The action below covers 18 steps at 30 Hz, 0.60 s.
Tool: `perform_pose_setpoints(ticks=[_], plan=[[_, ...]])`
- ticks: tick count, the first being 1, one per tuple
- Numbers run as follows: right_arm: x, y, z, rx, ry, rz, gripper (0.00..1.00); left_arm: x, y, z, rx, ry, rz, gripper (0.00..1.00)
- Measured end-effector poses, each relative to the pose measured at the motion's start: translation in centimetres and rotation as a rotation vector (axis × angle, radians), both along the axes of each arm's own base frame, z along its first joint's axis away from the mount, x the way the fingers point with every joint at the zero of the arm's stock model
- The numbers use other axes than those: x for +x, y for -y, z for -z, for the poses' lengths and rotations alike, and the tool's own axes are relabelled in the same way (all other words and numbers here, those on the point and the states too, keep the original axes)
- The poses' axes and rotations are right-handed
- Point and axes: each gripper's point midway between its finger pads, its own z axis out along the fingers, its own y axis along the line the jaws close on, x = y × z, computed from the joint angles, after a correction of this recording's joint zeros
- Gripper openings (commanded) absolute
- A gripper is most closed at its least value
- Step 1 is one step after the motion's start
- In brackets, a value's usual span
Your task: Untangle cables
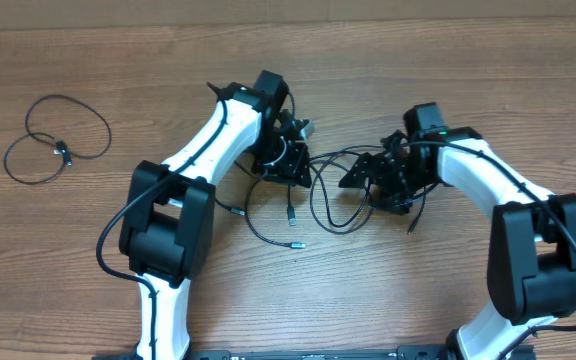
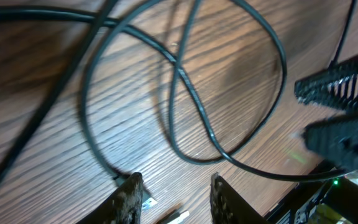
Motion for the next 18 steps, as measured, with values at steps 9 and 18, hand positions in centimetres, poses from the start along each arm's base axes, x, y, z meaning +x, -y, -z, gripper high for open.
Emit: perform_pose_setpoints(ticks=[9,18], plan=[[1.0,3.8,-0.7,0.067,-0.004,0.088,0.84,-0.2,2.5,0.1,-0.011,0.040,0.023,0.44],[1.0,13.2,0.9,-0.082,-0.059,0.308,0.81,1.4,3.0,1.3,0.032,0.106,-0.007,0.56]])
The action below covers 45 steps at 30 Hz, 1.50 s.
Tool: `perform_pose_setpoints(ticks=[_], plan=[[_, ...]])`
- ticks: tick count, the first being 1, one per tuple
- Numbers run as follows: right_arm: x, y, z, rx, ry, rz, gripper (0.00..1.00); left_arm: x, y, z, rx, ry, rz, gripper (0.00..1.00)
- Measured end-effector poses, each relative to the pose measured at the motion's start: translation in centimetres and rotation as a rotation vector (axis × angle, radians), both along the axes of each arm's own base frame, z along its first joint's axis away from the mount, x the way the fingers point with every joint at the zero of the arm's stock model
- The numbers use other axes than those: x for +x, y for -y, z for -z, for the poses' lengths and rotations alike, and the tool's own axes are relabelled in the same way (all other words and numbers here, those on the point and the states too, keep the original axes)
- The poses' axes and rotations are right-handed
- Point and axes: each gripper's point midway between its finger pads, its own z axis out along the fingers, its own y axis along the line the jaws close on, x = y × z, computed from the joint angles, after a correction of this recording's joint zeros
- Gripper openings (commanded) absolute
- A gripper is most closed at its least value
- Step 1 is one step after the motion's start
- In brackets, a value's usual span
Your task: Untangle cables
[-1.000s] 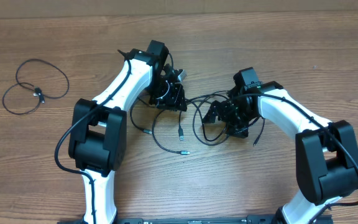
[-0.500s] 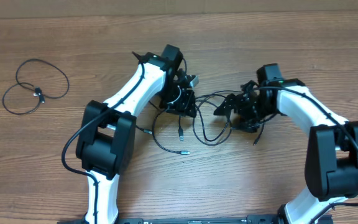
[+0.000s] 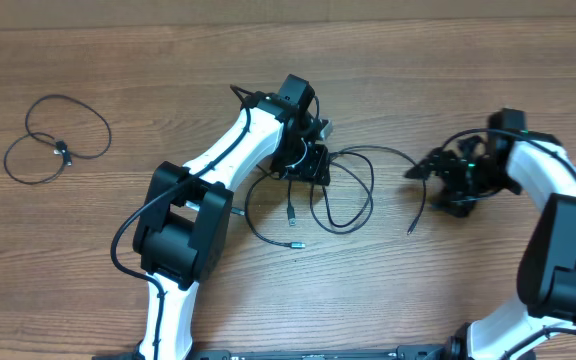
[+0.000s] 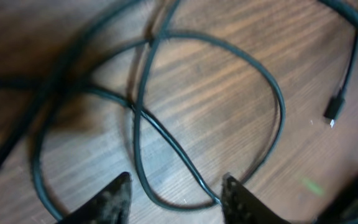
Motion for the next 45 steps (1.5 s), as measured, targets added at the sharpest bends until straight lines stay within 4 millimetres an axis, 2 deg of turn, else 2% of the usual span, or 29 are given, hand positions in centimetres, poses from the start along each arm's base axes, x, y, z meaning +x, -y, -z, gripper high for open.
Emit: perform_pose_setpoints(ticks=[1,2,5,6,12,18,24,26,27,33,40,42,44,45], plan=[[-0.1,0.8,0.1,-0.016,-0.006,0.019,0.85,0.4,0.0,0.0,0.004,0.016,-0.004,0.68],[-0.2,2.0,0.3,-0.036,-0.015,0.048,1.00,0.7,0.0,0.1,0.006,0.032,-0.004,0.78],[-0.3,4.7,0.6,-0.075,-0.020,0.109,1.00,1.3,0.0,0.1,0.010,0.058,-0.015,0.91],[-0.3,5.8,0.8,-0.095,-0.017,0.133,1.00,1.5,0.1,0.1,0.010,0.066,-0.016,1.00],[-0.3,9.9,1.4,-0.187,-0.009,0.215,1.00,1.5,0.4,0.1,0.015,0.078,-0.011,0.99],[-0.3,10.6,1.5,-0.213,-0.005,0.225,1.00,1.3,1.7,0.1,0.005,0.104,0.018,1.00],[0.3,10.9,1.5,-0.224,0.020,0.227,1.00,1.0,2.8,0.2,0.022,0.143,0.044,0.83],[0.4,11.1,1.5,-0.229,0.026,0.228,1.00,1.0,2.9,0.2,0.031,0.148,0.045,0.72],[0.5,11.1,1.5,-0.231,0.029,0.229,1.00,1.0,3.0,0.2,0.033,0.151,0.047,0.69],[0.6,11.2,1.5,-0.236,0.036,0.230,1.00,1.0,3.6,0.6,0.030,0.180,0.063,0.71],[0.6,11.2,1.5,-0.236,0.036,0.229,1.00,0.5,3.9,2.1,0.029,0.198,0.073,0.70],[0.6,11.2,1.5,-0.237,0.036,0.230,1.00,0.7,4.0,2.1,0.023,0.206,0.074,0.77],[0.6,11.2,1.5,-0.236,0.036,0.229,1.00,0.6,4.0,2.3,0.026,0.207,0.071,0.57],[0.6,11.2,1.5,-0.237,0.036,0.230,1.00,0.4,3.9,2.5,0.029,0.203,0.073,0.53]])
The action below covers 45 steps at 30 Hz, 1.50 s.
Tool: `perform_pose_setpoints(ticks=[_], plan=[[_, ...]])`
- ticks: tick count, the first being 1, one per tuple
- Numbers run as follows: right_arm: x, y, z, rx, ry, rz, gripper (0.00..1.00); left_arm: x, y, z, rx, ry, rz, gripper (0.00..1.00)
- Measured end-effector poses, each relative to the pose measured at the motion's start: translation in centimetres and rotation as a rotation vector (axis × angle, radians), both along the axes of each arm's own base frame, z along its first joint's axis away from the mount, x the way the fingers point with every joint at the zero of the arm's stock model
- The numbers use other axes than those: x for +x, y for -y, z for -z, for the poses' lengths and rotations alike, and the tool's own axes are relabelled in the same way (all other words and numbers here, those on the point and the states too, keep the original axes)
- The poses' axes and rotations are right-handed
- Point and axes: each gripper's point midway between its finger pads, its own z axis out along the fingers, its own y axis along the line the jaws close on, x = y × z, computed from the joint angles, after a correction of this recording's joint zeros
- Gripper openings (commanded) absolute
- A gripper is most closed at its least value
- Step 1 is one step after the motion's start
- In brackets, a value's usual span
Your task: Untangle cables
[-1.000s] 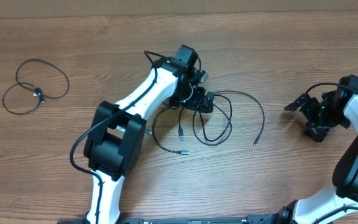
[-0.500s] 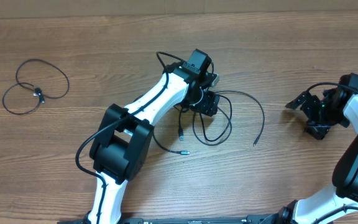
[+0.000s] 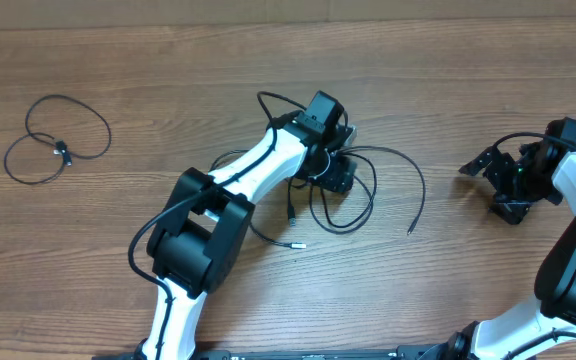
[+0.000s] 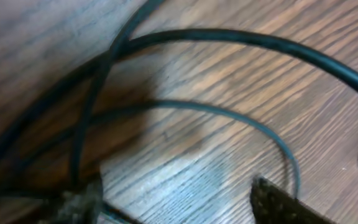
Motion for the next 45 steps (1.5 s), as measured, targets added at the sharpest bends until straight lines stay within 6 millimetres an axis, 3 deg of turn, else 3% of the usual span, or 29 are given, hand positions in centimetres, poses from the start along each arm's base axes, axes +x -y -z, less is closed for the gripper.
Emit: perform_pose_setpoints(ticks=[1,9,15,20,31,37,45], plan=[[0.0,0.0,0.0,0.001,-0.001,0.000,1.00,-0.2,-0.2,0.1,0.010,-0.004,0.005,0.48],[0.0,0.0,0.0,0.000,0.000,0.000,1.00,-0.8,-0.6,0.0,-0.016,-0.062,0.001,0.50],[0.0,0.0,0.0,0.001,0.000,0.000,1.00,0.7,-0.9,-0.9,-0.050,-0.039,-0.021,0.50],[0.0,0.0,0.0,0.001,-0.001,0.000,1.00,1.6,-1.7,-0.7,-0.016,-0.012,-0.043,0.60],[0.0,0.0,0.0,0.000,0.000,0.000,1.00,2.3,-1.9,-0.7,-0.008,0.021,-0.050,0.60],[0.0,0.0,0.0,0.000,0.000,0.000,1.00,2.3,-1.4,-1.7,-0.128,-0.010,0.002,0.57],[0.0,0.0,0.0,0.000,0.000,0.000,1.00,4.1,-3.9,-2.7,-0.237,-0.045,-0.040,0.52]])
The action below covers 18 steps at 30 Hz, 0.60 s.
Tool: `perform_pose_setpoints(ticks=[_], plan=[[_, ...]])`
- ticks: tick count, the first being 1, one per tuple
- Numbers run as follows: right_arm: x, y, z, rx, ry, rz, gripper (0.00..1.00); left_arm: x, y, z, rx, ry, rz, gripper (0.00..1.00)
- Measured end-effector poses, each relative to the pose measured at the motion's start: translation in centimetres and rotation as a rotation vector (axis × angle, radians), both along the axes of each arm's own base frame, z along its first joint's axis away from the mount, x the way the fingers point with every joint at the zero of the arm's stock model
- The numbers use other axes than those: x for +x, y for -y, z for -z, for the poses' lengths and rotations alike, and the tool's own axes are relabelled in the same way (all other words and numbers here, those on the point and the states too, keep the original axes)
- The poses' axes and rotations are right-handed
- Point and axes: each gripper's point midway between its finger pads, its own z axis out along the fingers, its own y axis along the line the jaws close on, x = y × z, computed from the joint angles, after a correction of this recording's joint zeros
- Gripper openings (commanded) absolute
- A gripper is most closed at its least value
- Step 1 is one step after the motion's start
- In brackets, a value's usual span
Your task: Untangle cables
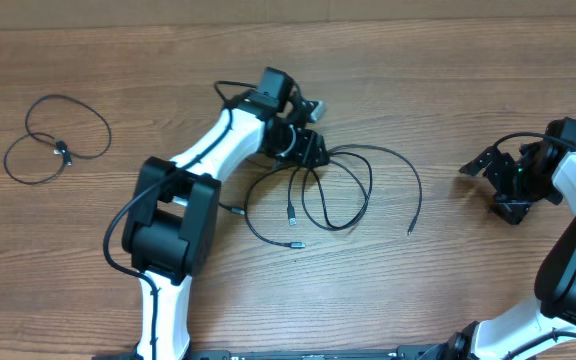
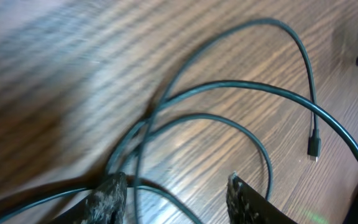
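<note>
Thin black cables (image 1: 333, 190) lie in overlapping loops on the wooden table (image 1: 418, 80). Their plug ends show in the overhead view at one plug (image 1: 290, 213), another plug (image 1: 296, 244) and a bare tip (image 1: 409, 232). My left gripper (image 1: 306, 150) sits at the upper left of the loops. In the left wrist view the left gripper (image 2: 176, 200) is open, low over the wood, with cable strands (image 2: 166, 112) running between and past its fingers (image 2: 107, 198). A plug (image 2: 313, 147) lies further out. My right gripper (image 1: 480, 165) is far to the right, open, holding nothing.
A separate thin black cable (image 1: 58, 140) lies coiled in two loops at the far left of the table. A pale wall edge (image 1: 288, 10) runs along the back. My right arm (image 1: 568, 180) stands by the right edge.
My left gripper has moved back to the left and slightly up, from the middle of the loops to their upper left. The loops shifted a little with it. The right arm has not moved.
Both grippers first stood close together at the tangle. Then the right gripper was further right and a long strand lay drawn out with its tip free. Later it was by the right edge while the left sat over the loops; the left now sits at their upper left.
</note>
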Motion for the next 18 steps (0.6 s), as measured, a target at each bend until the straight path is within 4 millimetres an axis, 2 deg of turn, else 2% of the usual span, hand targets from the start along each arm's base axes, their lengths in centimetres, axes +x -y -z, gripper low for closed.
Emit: perform_pose_setpoints(ticks=[5,10,18], plan=[[0.0,0.0,0.0,0.000,0.001,0.000,1.00,0.0,0.0,-0.1,-0.014,-0.006,0.003,0.45],[0.0,0.0,0.0,0.001,0.000,0.000,1.00,-0.8,1.0,-0.1,-0.018,-0.011,0.029,0.44],[0.0,0.0,0.0,0.000,0.000,0.000,1.00,-1.7,1.4,2.2,-0.001,-0.064,0.043,0.48]])
